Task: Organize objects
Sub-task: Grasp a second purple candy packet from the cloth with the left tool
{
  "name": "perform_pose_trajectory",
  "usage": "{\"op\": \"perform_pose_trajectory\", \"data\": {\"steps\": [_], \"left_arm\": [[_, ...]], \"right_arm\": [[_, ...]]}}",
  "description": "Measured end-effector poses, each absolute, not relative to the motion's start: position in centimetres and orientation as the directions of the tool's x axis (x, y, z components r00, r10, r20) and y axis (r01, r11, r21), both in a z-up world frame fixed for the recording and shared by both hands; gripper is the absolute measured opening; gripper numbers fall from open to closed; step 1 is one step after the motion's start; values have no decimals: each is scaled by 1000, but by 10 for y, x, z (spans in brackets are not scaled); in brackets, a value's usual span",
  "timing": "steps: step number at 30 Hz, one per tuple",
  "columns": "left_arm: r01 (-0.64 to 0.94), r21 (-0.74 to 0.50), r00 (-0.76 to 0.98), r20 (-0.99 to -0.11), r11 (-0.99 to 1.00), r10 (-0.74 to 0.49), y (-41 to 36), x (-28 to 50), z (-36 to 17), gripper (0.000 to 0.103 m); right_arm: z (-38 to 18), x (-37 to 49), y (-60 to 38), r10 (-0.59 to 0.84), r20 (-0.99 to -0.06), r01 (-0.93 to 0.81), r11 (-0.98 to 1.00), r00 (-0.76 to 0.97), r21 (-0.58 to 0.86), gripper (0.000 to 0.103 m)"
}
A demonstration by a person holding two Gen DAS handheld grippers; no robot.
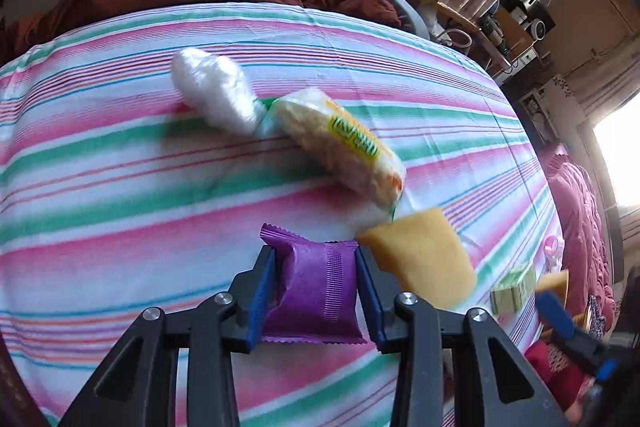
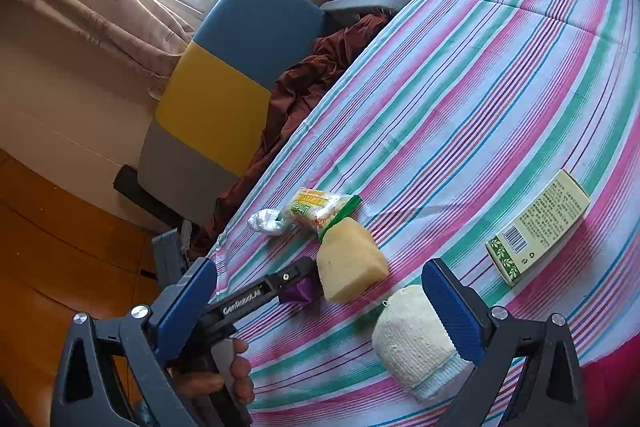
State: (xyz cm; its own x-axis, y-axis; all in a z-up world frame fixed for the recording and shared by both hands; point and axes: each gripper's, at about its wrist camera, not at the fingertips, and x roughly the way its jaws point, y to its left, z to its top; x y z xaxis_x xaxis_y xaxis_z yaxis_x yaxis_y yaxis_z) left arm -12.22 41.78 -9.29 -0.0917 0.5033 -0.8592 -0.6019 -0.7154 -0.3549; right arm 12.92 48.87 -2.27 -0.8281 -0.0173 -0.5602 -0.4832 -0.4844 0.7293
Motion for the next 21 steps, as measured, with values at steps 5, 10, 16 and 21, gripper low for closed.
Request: {"op": "perform_pose_trajectory", "data": {"steps": [5,10,16,21], "left_arm": [[-660,-261,-182,-854,-704,487,373,-77,-94,34],[-736,-153,-272,-825,-659,496,338,-23,-95,33],[-738,-167,-273,-812,-653,516,331,-20,-93,32],[-740,-179,-272,-802,-648,532,326,-16,-94,32]], "right_arm": [[-25,133,493,-4,-557,-494,-456,-831,740,103],[-25,131,492,-3,-577,-510,-465,-817,724,103],[-19,131,489,45,-614,-551,-497,-788,671,103],[-6,217,519,405,-514,-632,-248,-756,734,103]]}}
